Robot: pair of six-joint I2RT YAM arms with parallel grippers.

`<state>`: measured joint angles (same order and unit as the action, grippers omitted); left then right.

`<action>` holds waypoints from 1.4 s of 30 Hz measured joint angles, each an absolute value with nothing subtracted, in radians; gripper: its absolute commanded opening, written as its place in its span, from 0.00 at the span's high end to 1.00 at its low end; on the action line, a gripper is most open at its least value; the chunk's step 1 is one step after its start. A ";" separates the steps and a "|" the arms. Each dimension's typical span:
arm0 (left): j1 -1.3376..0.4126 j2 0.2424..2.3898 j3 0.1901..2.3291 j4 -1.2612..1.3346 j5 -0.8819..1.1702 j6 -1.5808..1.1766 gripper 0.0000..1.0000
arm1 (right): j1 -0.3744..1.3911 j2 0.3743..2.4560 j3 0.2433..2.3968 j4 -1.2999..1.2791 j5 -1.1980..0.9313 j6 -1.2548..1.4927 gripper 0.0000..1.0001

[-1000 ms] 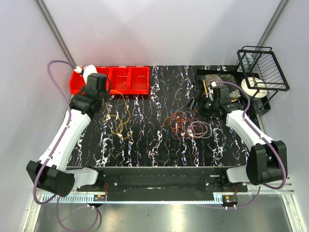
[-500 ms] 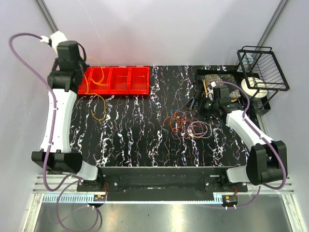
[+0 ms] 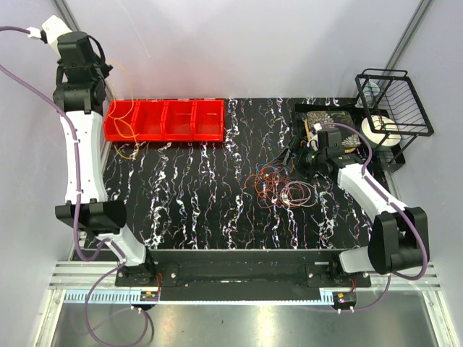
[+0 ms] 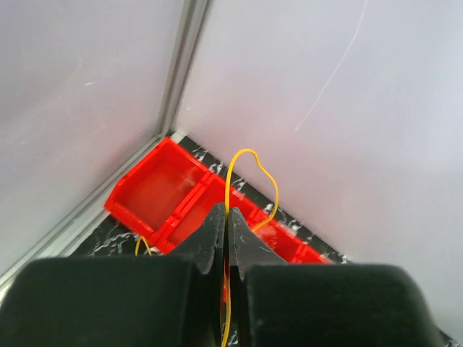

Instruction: Untangle the cables

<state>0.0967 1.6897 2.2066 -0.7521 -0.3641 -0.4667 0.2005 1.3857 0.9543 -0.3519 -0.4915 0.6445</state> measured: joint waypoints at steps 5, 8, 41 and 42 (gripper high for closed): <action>0.126 1.756 2.280 -0.726 -0.312 -0.500 1.00 | 0.204 1.400 0.954 -0.352 -0.492 0.644 0.01; 0.136 1.781 2.280 -0.694 -0.291 -0.506 1.00 | 0.204 1.407 0.954 -0.354 -0.491 0.643 0.01; 0.126 2.108 2.281 -0.285 -0.107 -0.539 1.00 | 0.207 1.448 0.954 -0.424 -0.467 0.601 0.01; 0.126 2.120 2.293 -0.277 -0.106 -0.545 1.00 | 0.207 1.448 0.954 -0.429 -0.463 0.598 0.02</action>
<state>0.1261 2.1204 2.2929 -0.2771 -0.1059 -0.5449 0.2070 1.4479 0.9539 -0.4286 -0.4629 0.5983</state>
